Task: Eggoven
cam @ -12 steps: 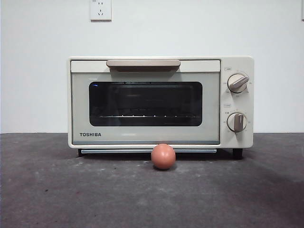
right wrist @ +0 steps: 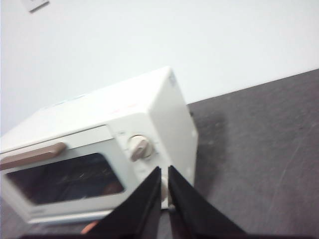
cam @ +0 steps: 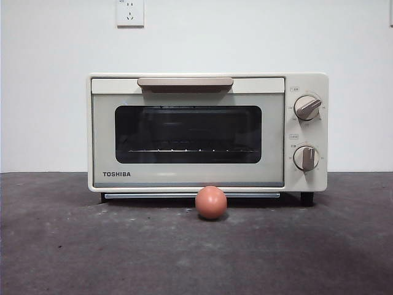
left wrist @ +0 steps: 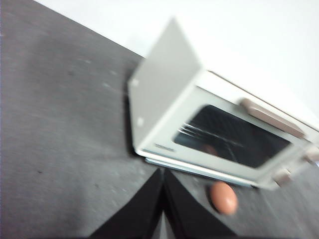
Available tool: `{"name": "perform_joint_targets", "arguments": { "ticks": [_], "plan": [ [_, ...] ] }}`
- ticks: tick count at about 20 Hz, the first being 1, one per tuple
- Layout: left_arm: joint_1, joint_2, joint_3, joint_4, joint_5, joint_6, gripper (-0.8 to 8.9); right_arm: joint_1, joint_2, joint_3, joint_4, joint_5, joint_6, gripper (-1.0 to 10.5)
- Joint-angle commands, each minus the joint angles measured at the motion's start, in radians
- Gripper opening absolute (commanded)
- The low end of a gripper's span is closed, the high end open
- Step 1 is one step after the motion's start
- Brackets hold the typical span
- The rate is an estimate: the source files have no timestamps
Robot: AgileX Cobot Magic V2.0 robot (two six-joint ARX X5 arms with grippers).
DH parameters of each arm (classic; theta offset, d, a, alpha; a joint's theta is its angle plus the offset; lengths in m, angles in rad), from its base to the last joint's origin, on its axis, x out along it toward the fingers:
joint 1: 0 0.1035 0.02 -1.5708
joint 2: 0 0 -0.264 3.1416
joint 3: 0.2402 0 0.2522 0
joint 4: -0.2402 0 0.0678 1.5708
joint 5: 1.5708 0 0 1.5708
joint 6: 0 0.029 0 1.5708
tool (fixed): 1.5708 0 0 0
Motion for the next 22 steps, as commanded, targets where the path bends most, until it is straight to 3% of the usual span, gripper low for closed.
{"name": "perform_joint_targets", "arguments": {
  "ticks": [1,10,12,17,22],
  "plan": [
    [0.003,0.054,0.091,-0.057,0.042,0.103,0.07,0.000,0.060,0.093,-0.082,-0.059,-0.002,0.0],
    [-0.032,0.225,0.332,-0.290,0.175,0.314,0.07,0.023,0.294,0.343,-0.383,-0.381,-0.148,0.0],
    [-0.053,0.245,0.359,-0.332,0.194,0.340,0.07,0.043,0.333,0.381,-0.453,-0.420,-0.183,0.0],
    [-0.118,0.272,0.396,-0.434,0.206,0.391,0.07,0.119,0.389,0.434,-0.606,-0.425,-0.284,0.0],
    [-0.164,0.280,0.398,-0.518,0.206,0.420,0.07,0.187,0.391,0.435,-0.680,-0.381,-0.333,0.0]
  ]
}}
